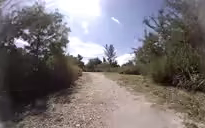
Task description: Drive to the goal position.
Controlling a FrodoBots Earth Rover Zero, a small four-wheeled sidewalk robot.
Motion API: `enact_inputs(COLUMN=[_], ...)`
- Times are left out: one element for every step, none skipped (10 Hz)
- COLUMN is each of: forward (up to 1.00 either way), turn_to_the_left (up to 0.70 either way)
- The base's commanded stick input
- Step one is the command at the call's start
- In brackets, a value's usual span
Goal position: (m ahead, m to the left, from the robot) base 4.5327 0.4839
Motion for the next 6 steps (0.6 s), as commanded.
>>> enact_inputs(forward=[0.70, 0.70, 0.70, 0.70, 0.70, 0.70], turn_to_the_left=[0.00, 0.00, 0.00, 0.00, 0.00, 0.00])
